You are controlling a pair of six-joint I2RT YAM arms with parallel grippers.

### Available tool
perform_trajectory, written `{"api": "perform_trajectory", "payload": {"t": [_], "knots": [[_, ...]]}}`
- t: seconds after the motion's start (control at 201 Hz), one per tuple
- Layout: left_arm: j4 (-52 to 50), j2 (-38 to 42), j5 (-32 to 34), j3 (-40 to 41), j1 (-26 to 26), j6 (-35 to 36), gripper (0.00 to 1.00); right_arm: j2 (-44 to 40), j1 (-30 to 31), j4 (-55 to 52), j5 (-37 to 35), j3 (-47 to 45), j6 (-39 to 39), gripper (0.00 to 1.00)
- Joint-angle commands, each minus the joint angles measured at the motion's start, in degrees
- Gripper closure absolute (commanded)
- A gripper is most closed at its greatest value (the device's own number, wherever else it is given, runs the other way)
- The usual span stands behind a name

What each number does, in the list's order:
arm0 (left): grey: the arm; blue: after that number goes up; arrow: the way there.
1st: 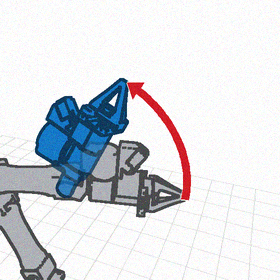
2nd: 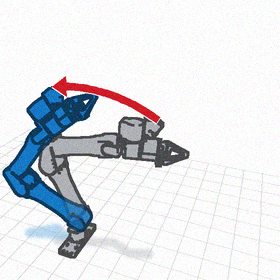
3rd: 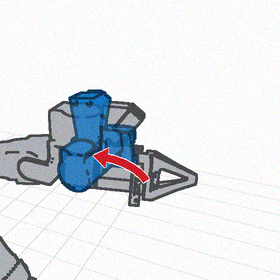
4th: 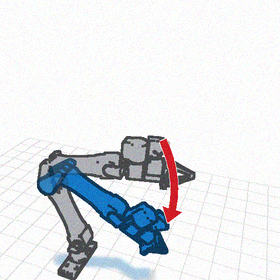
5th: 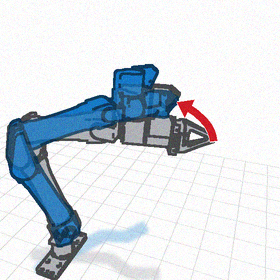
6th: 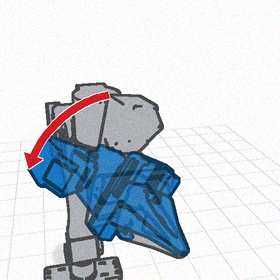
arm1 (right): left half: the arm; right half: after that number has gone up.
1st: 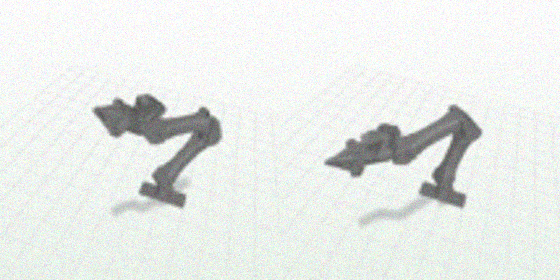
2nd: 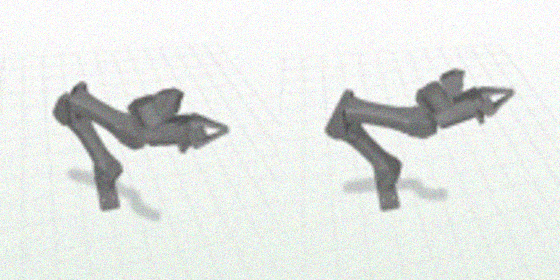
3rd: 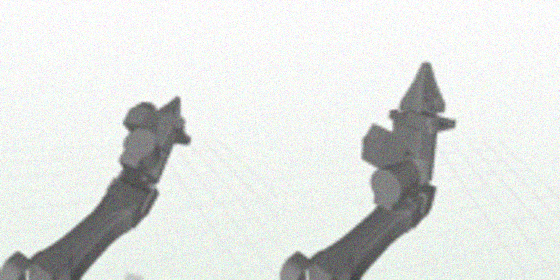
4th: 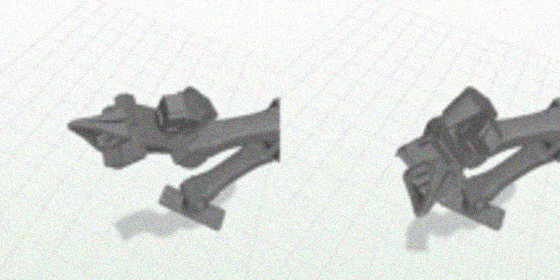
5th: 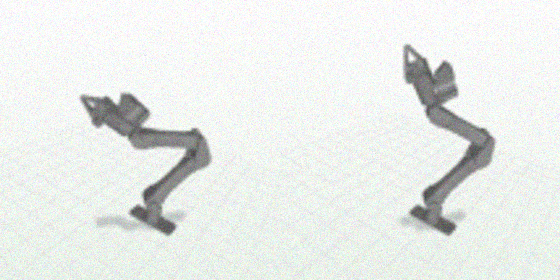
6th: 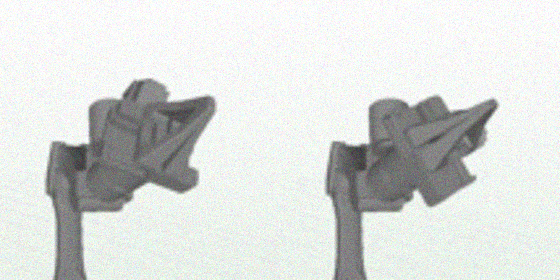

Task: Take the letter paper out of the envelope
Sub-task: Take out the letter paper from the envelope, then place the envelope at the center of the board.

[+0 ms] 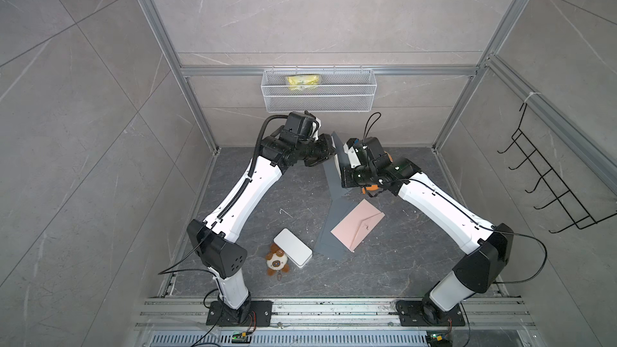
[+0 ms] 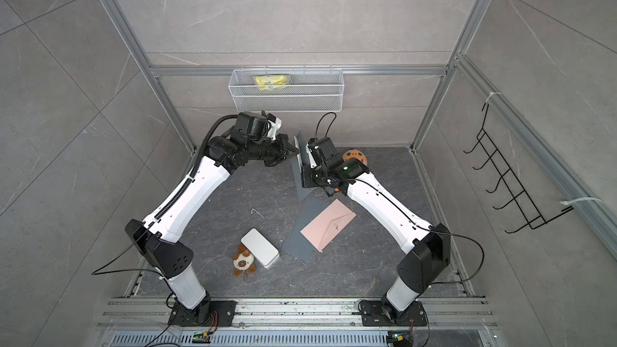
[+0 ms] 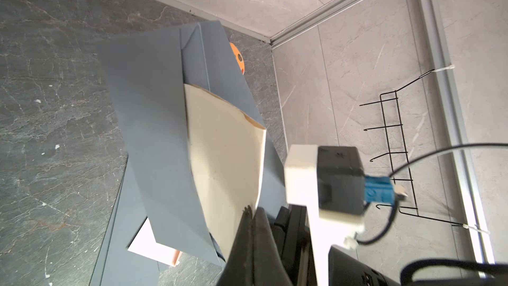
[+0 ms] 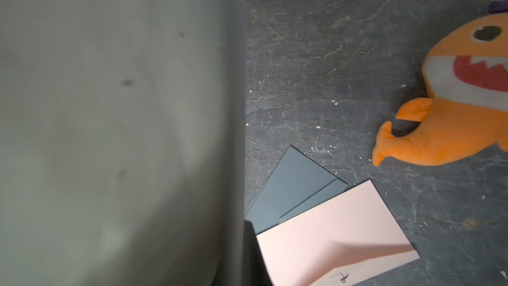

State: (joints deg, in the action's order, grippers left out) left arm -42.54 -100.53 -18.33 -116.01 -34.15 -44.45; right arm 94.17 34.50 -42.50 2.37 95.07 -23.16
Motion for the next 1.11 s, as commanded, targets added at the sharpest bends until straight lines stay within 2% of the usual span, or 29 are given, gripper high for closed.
{"api": "perform_trajectory", "payload": {"t": [0.0,0.109,0.304,0.513,0.702,0.781,0.96,1.105], "knots": [[1.9,3.2,0.0,-3.0,0.0,0.1,1.00,-1.0,-1.9,-1.5,1.5,0.2,-2.8,1.00],[2.1,3.3,0.4,-4.3,0.2,0.5,1.00,-1.6,-3.5,-3.1,0.9,-0.4,-4.1,1.00],[2.6,4.1,0.6,-3.9,1.1,0.9,1.00,-5.3,-7.9,-8.1,-5.6,-4.4,-9.6,1.00],[5.4,6.3,-0.7,5.2,1.2,-0.1,1.00,-14.9,-17.4,-7.6,-8.2,-18.7,-19.3,1.00],[9.5,9.2,-2.5,15.8,0.8,-1.5,1.00,-20.1,-24.9,-5.3,-7.8,-29.2,-27.6,1.00],[10.5,9.8,-3.2,19.0,0.5,-1.7,1.00,-21.5,-28.4,-3.2,-5.6,-34.5,-31.2,1.00],[12.9,11.2,-3.8,24.2,-0.2,-2.0,1.00,-25.4,-35.1,1.6,-1.9,-47.0,-39.4,1.00],[14.1,12.2,-3.9,27.1,-0.5,-2.5,1.00,-27.1,-38.5,2.2,-1.1,-53.4,-44.6,1.00]]}}
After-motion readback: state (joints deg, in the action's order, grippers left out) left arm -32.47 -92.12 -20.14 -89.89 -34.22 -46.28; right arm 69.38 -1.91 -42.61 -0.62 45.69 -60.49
